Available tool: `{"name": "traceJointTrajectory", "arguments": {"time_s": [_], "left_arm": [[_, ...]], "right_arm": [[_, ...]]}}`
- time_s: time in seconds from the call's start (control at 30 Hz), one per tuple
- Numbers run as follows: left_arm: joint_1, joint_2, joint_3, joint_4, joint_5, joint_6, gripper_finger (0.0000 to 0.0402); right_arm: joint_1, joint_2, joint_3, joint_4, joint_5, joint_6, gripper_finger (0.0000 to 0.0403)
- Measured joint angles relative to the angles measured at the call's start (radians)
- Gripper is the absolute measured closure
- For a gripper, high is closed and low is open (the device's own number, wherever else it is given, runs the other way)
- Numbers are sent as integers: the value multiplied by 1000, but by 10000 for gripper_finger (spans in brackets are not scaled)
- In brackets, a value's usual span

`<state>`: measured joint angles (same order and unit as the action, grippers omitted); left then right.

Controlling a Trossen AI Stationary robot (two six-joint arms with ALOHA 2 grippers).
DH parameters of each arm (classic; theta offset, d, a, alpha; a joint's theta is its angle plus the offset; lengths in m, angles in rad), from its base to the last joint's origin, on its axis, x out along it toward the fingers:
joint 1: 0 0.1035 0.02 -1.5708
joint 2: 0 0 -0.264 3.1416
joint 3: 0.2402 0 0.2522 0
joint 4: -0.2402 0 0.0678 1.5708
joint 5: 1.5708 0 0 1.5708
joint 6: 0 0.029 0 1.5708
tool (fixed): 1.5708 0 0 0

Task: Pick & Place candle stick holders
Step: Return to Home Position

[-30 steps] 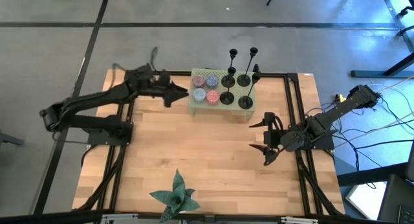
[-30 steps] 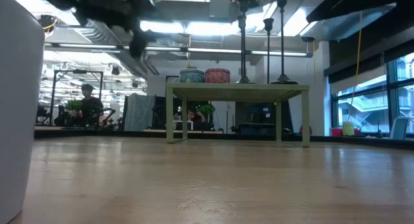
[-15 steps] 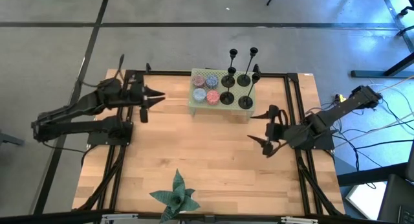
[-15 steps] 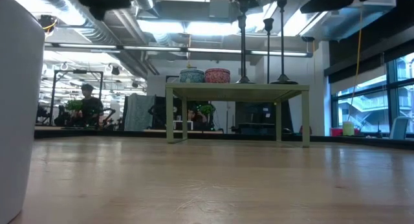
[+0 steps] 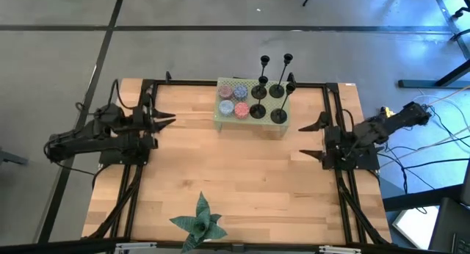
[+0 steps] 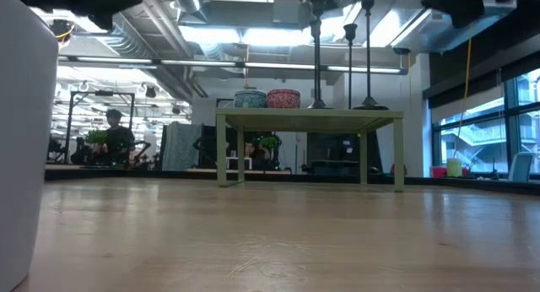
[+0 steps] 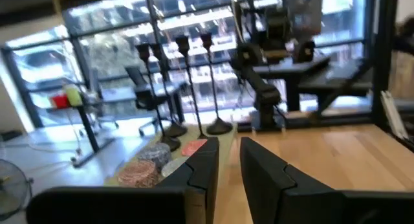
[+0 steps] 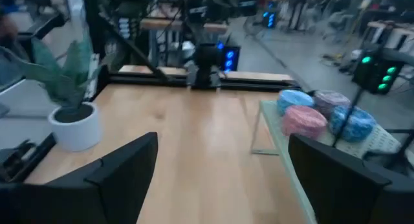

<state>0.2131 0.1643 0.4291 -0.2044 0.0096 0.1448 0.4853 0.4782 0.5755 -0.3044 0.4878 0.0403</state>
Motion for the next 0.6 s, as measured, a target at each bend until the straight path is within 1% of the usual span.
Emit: {"name": "traceJointTrajectory", "arguments": {"time_s": [0.1,0.2,0.3,0.37,0.43,0.5,0.6], "left_arm": [[0,-46,-82,106,-55,6,343],[0,-74,-120,133,-89,15,343],[0,-93,-148,125,-84,-2,343],[0,-103,-168,137,-60,-34,343],[0,-109,-202,175,-37,-63,343],[0,-110,-246,228,-34,-81,343],[1,-110,-318,338,-35,-87,343]], "right_arm": [[-10,-105,-110,49,13,-5,52],[-31,-226,-188,62,17,2,52],[-56,-334,-248,64,16,7,52],[-66,-395,-279,64,9,13,52],[-71,-444,-313,61,9,17,52],[-72,-478,-345,60,7,8,52],[-75,-477,-375,59,9,5,52]]}}
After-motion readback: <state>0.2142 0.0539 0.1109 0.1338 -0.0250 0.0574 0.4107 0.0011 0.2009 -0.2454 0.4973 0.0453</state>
